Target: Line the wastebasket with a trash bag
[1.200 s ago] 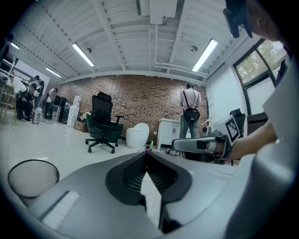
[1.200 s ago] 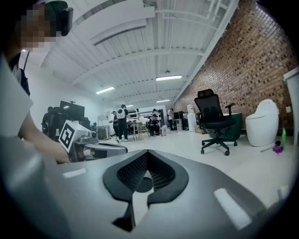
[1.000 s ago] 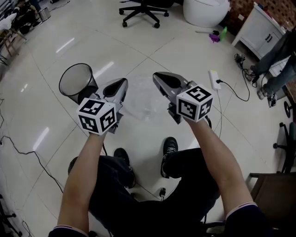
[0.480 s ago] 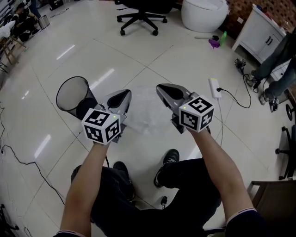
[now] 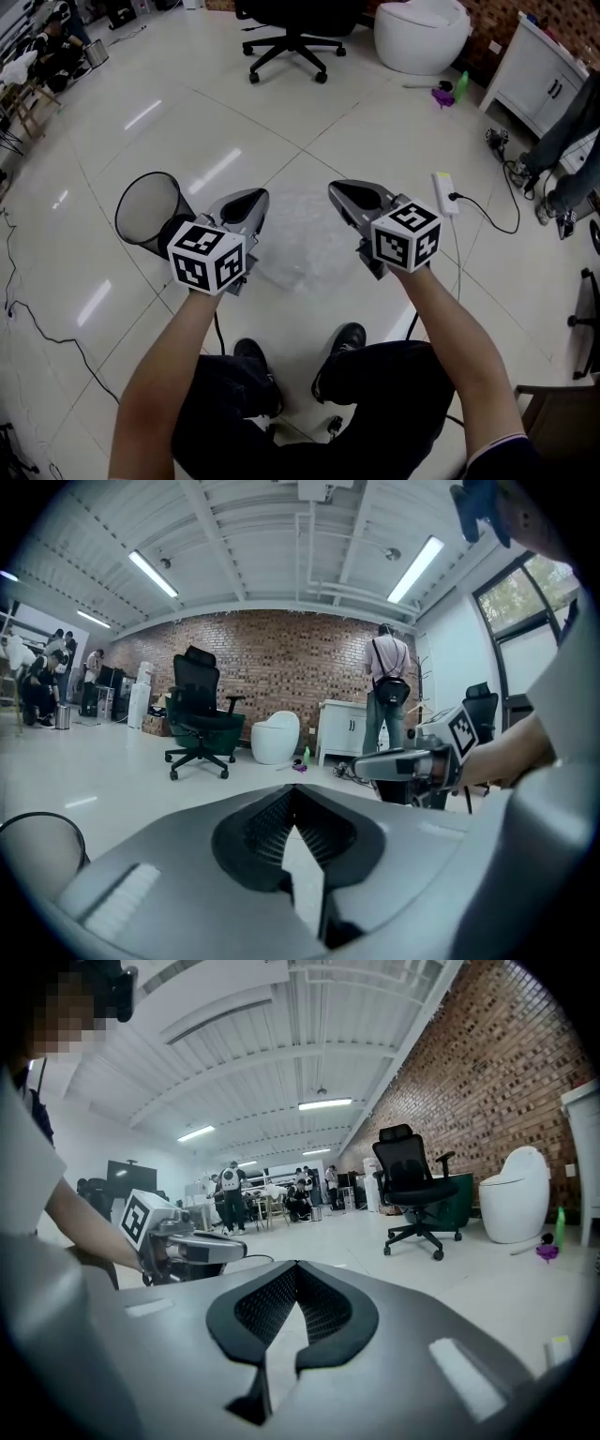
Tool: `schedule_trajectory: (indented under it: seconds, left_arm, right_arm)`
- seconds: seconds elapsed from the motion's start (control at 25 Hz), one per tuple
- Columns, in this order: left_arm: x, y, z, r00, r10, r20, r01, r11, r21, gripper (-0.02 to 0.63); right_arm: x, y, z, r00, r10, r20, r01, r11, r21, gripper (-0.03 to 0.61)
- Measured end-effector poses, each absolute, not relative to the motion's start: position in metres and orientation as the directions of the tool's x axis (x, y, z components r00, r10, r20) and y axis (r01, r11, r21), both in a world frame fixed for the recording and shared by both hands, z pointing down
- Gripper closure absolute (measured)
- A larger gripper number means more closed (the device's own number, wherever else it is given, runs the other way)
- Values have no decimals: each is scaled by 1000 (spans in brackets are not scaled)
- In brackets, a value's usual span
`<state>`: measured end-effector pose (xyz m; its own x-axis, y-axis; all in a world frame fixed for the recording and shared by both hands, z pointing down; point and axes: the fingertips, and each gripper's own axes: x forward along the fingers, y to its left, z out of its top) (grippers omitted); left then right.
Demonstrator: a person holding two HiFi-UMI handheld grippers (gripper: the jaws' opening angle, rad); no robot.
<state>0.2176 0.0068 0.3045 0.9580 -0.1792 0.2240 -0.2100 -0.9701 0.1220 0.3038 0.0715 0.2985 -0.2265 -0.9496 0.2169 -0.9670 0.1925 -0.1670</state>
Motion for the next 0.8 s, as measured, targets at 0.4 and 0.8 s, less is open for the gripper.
schedule_trajectory:
  seconds: [0.4, 0.8]
  left_arm:
    - [242, -52, 375, 924, -197, 329, -247, -962, 117, 603]
    - [256, -130, 477, 860, -241, 450, -342, -926, 158, 603]
  right_arm:
    - [353, 28, 363, -194, -932, 307, -979, 162, -127, 577]
    - [395, -30, 456, -179, -886, 427, -982, 138, -126, 577]
